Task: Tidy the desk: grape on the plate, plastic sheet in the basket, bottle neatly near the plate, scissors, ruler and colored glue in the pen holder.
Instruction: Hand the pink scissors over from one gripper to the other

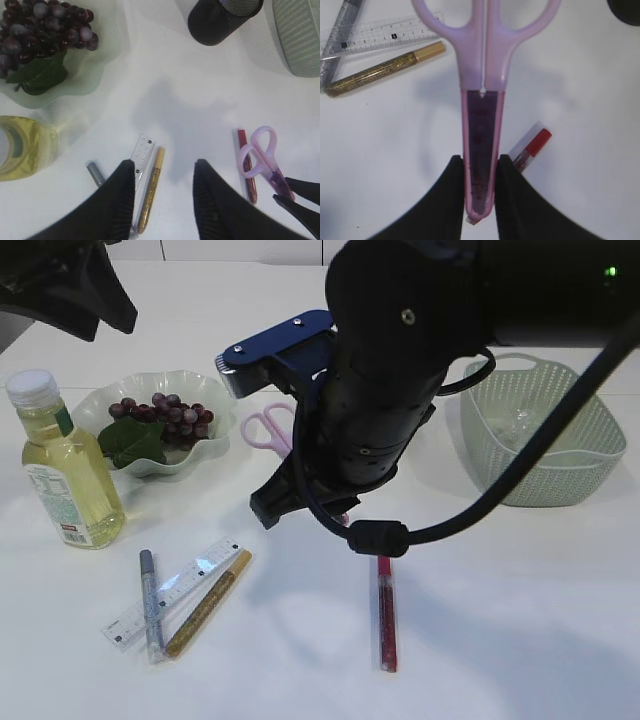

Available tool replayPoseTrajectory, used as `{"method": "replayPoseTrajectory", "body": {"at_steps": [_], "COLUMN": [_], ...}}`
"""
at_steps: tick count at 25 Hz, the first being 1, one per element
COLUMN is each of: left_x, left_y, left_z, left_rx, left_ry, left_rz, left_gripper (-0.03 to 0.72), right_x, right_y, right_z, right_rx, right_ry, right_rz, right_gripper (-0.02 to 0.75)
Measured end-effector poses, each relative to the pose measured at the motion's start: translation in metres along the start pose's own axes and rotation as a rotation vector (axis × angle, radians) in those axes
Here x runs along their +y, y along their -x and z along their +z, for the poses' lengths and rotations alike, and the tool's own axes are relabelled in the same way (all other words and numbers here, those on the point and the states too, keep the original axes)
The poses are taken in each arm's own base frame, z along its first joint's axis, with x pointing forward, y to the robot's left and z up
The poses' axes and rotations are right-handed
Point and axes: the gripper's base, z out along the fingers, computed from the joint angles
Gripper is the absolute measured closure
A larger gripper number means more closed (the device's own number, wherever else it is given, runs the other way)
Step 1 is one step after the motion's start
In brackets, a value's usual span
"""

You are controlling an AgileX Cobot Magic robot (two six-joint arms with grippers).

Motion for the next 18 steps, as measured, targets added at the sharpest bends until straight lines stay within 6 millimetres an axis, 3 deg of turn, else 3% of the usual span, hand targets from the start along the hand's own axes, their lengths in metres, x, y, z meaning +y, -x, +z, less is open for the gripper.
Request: {"method": "replayPoseTrajectory", "body": {"at_steps": [6, 13, 18], "left_x": [0.016, 0.014, 0.012], "left_y": [0.011, 0.016, 0.019], "left_z": [0.025, 0.043, 0.046], "left_rx": [0.049, 0.063, 0.038], "left_ry": [-0.152, -0.269, -0.299], "left_rz": [-0.087, -0.12, -0.131], "left_gripper": [0.416, 0.419, 0.412], "right_x": [-0.001, 0.0, -0.001], "right_y": [0.0, 0.004, 0.009], "right_z": [0.0, 0.0, 0.0], "right_rx": [0.0, -0.045, -0.101], "right_ry": [-0.01, 0.0, 0.007], "right_rz": [0.017, 0.09, 0.157], "right_gripper": [0.582, 0.582, 0.582]}}
